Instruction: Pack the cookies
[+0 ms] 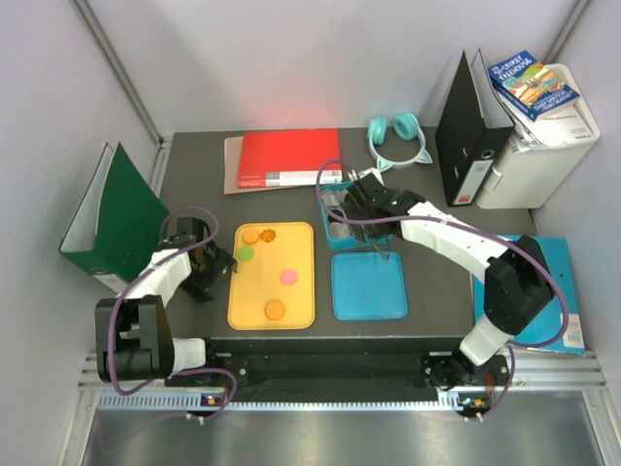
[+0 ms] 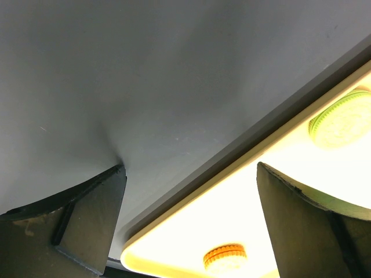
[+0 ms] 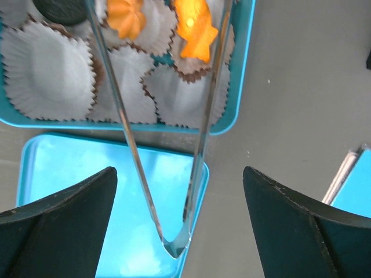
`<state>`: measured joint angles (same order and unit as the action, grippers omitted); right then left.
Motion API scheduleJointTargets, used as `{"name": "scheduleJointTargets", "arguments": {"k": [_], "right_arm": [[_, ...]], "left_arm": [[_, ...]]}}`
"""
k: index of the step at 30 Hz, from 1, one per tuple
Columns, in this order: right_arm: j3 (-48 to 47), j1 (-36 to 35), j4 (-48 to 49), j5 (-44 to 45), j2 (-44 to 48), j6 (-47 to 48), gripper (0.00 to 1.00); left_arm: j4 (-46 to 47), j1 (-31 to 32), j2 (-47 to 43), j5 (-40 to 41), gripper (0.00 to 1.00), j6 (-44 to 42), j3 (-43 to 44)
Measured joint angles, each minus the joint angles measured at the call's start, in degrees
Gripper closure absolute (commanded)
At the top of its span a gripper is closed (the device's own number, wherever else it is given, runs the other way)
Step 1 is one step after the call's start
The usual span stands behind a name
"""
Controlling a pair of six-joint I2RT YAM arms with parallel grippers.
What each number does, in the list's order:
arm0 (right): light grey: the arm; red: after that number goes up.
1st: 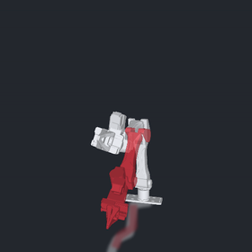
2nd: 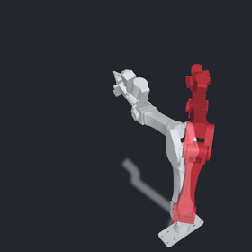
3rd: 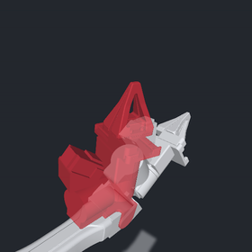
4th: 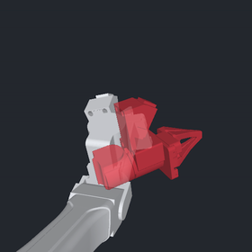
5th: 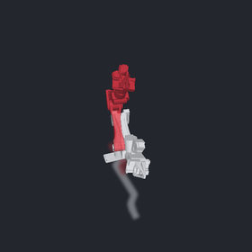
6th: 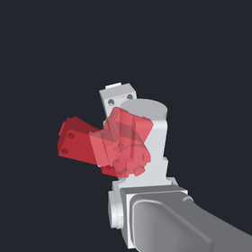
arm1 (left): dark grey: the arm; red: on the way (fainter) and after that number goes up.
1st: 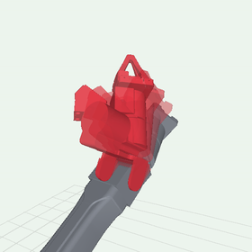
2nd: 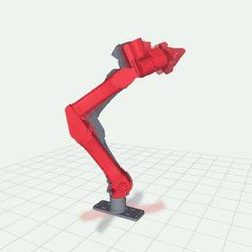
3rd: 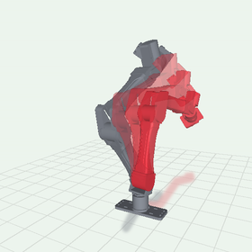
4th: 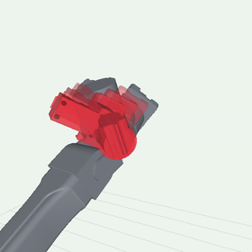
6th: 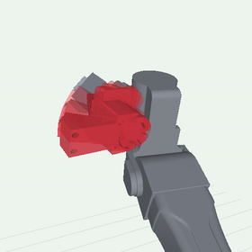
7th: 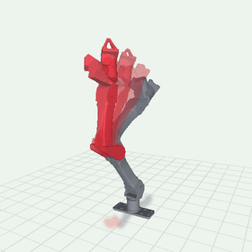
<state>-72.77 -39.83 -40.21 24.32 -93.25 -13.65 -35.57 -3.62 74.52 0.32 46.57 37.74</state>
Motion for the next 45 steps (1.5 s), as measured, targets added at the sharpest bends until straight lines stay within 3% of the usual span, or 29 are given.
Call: {"name": "scheduleJointTargets", "arguments": {"k": [15,21,25,29,45], "right_arm": [[1.1,0.5,5.4,-3.3,-4.0,-0.7,0.15],[3.1,1.4,7.1,-5.2,-4.0,-1.5,0.28],[4.1,2.0,8.2,-6.2,-4.0,-2.0,0.44],[4.5,2.0,8.5,-6.9,-3.9,-2.6,0.48],[4.3,2.1,4.7,-6.3,6.3,-2.5,0.49]], "left_arm": [[0.0,0.0,0.0,-0.8,0.02,0.0,0.0],[0.0,0.0,0.0,-0.8,0.02,0.0,0.0],[0.0,0.0,0.0,-0.9,0.02,0.0,0.0],[0.0,0.0,0.0,-0.9,0.02,0.0,0.0],[0.0,0.0,0.0,-0.9,0.02,0.0,0.0]]}}
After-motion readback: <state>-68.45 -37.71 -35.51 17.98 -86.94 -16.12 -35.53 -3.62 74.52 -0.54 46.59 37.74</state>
